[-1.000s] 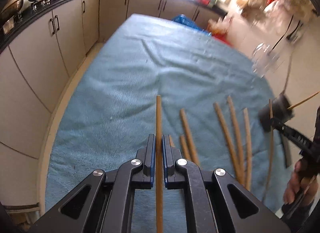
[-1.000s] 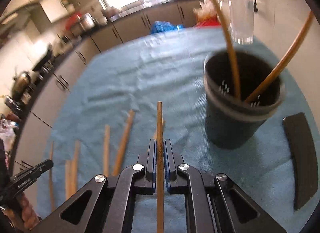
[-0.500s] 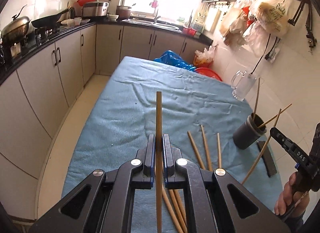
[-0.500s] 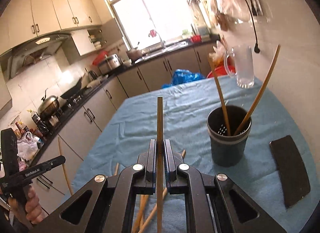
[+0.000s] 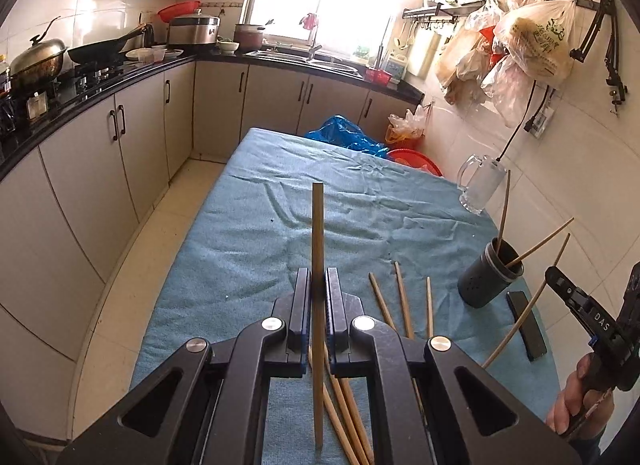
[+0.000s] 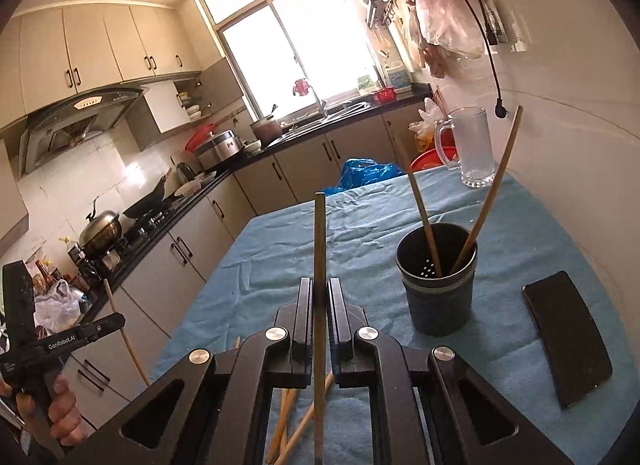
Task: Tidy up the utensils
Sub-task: 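Lift both chopsticks upright and lower them into the black holder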
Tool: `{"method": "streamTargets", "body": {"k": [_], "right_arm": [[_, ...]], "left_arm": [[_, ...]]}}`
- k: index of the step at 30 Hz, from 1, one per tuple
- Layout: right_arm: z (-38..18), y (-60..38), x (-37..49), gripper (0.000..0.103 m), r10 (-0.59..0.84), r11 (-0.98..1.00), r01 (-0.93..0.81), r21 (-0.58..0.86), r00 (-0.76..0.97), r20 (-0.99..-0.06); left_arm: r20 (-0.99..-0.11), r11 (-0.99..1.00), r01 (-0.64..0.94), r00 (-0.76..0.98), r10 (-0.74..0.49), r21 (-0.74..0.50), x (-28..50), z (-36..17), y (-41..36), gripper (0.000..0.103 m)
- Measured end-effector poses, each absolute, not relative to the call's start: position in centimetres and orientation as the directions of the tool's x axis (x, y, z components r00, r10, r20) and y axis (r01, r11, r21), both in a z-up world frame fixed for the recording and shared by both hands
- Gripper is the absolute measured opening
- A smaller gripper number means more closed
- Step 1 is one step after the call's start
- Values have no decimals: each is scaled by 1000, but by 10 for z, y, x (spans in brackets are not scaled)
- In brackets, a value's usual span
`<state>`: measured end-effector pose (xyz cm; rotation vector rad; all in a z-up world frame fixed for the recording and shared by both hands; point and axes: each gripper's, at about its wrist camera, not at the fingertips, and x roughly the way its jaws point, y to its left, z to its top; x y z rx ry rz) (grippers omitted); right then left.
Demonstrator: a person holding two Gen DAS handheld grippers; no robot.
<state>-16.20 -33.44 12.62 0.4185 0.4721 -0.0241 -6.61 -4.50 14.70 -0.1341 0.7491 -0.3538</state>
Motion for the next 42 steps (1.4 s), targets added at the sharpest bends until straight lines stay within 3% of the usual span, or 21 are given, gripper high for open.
{"method": "streamTargets", "body": {"k": [23,42], "right_arm": [[139,-353,-184,7,20,902,142,408,929,-368],[149,-386,-210,7,-61,869,206,449,947,-317]], "left_arm": [[-591,921,300,706,-390,-248,-72,176,-48,6],[-579,869,422,653,-488,-257,-71,194,-112,6]]}}
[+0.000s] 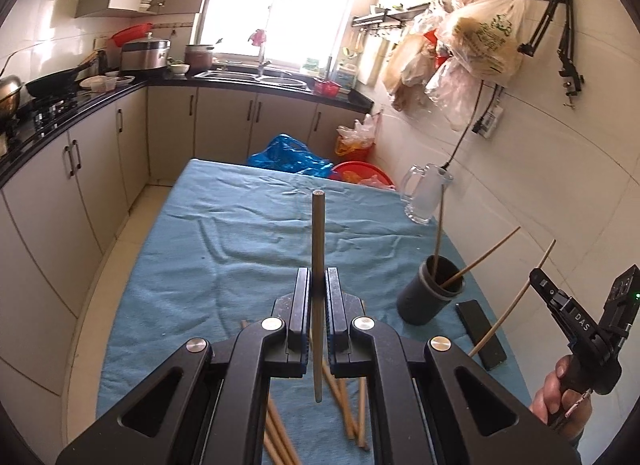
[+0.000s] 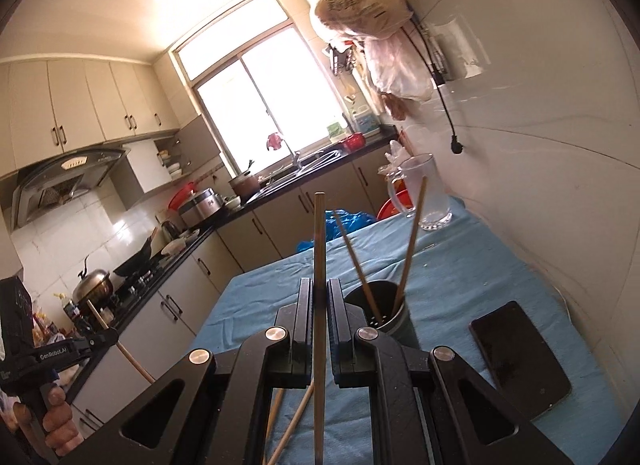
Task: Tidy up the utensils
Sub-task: 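Lift both chopsticks upright and lower them into the black holder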
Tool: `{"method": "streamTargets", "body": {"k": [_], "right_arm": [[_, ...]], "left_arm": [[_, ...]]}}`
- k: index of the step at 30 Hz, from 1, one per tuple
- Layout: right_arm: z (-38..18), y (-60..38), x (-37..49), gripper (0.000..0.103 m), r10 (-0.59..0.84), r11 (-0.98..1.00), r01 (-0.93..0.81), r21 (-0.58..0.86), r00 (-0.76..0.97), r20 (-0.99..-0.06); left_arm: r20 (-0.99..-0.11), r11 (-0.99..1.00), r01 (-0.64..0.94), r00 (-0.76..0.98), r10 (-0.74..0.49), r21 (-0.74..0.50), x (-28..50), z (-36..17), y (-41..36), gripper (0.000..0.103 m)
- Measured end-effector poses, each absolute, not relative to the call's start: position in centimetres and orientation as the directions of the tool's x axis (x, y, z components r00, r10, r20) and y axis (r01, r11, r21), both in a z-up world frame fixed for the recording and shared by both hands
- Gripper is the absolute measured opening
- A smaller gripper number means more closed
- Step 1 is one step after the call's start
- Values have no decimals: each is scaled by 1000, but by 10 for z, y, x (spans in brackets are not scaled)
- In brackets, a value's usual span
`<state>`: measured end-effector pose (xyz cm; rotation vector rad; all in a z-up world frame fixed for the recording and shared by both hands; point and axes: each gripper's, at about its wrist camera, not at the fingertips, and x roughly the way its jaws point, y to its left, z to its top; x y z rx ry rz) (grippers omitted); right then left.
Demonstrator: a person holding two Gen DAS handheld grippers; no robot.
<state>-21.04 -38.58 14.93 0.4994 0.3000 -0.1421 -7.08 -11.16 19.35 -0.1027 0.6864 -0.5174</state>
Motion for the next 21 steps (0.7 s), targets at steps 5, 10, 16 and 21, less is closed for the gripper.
{"method": "streamTargets", "body": {"k": [5,10,16,21], "right_arm": [[150,-398,-218,7,-83,856,226,465,948,-308],[151,-414,-219,7,-101,843,245,479,947,-306],[159,-435,-213,7,-123,830,262,492,947,-296],[173,-449,-213,7,-151,823,271,499,952,-268]], "left_arm": [[-579,852,458,633,-513,-254,-71,199,-134,6],[-578,833,494,613,-538,-251,-71,205,-156,6],[-566,803,537,590,-576,-257,-66,220,-191,6],[-546,776,570,574,-610,-269,-58,237,-219,6]]}}
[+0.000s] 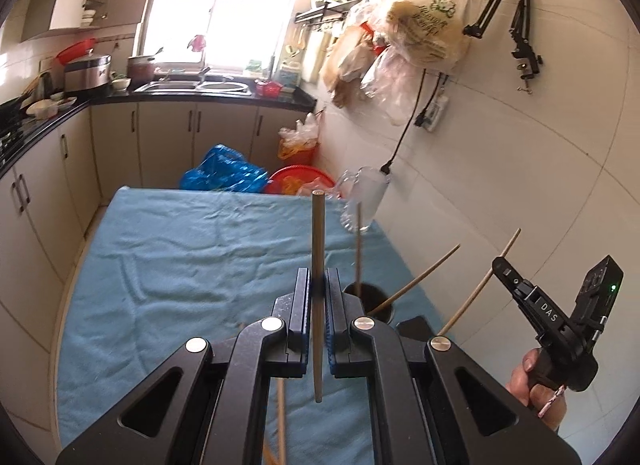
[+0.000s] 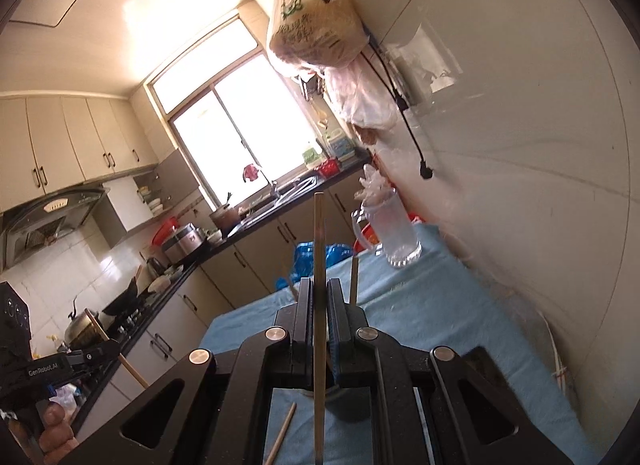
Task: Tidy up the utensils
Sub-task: 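Lift both chopsticks upright and lower them into the black holder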
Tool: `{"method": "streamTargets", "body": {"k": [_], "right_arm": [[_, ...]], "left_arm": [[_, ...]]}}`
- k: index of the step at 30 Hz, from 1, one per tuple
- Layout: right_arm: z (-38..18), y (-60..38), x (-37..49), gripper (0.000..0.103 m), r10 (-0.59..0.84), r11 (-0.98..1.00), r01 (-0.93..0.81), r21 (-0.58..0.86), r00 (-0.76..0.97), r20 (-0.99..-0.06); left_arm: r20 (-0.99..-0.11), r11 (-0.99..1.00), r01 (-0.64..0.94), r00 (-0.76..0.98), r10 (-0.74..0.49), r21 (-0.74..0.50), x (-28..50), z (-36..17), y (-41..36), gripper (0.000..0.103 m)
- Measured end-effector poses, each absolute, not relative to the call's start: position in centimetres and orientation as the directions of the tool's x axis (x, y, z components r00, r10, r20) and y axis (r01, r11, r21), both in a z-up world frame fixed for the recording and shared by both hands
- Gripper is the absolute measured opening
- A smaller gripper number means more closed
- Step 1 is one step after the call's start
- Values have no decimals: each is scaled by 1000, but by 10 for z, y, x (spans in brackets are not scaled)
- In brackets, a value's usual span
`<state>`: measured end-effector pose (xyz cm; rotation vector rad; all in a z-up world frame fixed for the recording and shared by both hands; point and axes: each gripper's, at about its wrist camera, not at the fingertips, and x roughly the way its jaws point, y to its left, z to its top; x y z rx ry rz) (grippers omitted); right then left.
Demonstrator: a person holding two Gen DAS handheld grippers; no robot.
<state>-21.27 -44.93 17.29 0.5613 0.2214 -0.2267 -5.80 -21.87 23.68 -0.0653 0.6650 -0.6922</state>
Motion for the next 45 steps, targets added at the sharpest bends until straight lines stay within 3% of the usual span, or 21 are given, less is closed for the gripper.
{"method": "streamTargets", "body": {"k": [11,23,45], "right_arm": [[188,-483,-196,7,-211,772,305,558,951,-228],[192,-506,-167,7,-245,753,325,572,946,-214],[150,-484,-143,7,-207,788,353,505,924,-323]], "left_arm": [[-507,728,623,546,-667,-286,-33,264,-278,6],[-523,731,607,532,-666,-312,7,250,-314,6],[-600,744,589,483,-638,-317,32,184,-321,6]]}}
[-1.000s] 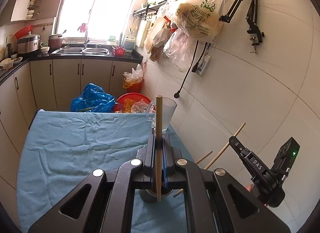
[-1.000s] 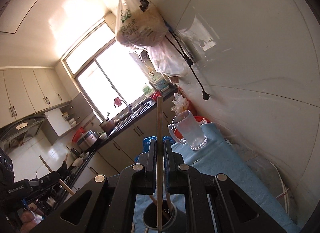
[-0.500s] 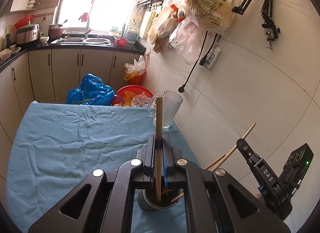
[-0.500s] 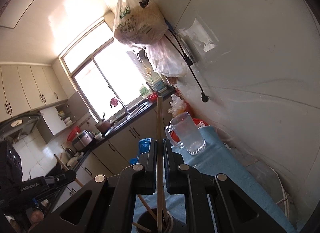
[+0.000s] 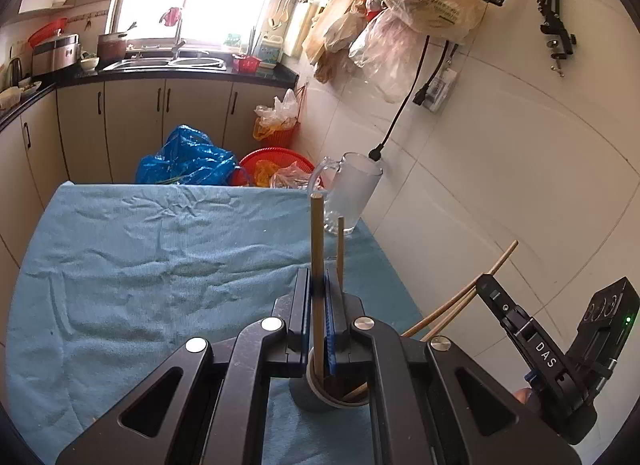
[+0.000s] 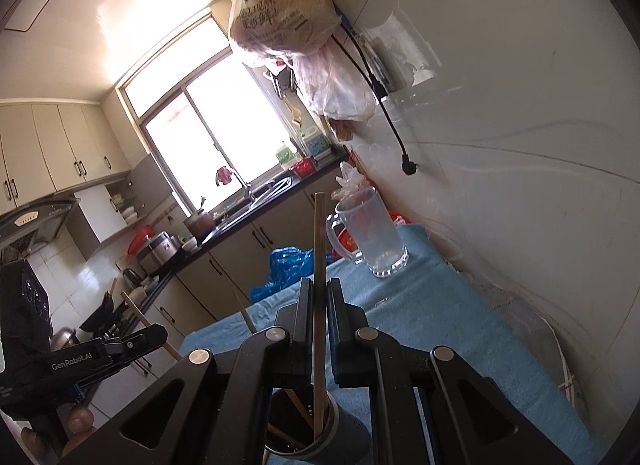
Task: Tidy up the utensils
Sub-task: 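Lift both chopsticks upright and lower them into the black holder, then open both grippers to drop the chopsticks into the holder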
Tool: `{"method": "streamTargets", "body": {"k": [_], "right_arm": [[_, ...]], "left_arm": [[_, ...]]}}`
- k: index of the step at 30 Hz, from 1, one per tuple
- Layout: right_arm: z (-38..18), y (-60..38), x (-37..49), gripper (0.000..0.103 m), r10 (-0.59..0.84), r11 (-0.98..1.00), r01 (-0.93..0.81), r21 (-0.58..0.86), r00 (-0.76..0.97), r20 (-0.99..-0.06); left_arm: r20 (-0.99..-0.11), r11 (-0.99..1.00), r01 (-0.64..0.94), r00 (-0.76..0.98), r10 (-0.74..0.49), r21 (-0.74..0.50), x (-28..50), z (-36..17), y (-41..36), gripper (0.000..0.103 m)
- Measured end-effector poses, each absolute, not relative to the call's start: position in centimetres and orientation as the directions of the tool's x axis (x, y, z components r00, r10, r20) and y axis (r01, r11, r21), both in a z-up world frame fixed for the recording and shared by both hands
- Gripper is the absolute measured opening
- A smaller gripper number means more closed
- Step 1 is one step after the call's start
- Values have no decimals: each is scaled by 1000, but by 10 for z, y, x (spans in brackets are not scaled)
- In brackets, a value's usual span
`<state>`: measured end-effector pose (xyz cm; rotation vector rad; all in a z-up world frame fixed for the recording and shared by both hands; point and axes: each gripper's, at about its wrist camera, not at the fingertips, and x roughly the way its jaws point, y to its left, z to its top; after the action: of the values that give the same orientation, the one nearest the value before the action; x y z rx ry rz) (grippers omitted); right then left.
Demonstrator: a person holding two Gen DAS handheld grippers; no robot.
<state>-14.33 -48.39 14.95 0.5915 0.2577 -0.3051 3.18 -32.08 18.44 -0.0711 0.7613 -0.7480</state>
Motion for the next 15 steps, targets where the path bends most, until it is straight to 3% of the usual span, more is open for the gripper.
{"method": "streamTargets", "body": {"k": [15], "right_arm": [[132,-493,-107,9,-127,807,345,479,894,-430]], "left_arm": [[-633,743,584,448,-632,-328,41,169,-324,6]]}}
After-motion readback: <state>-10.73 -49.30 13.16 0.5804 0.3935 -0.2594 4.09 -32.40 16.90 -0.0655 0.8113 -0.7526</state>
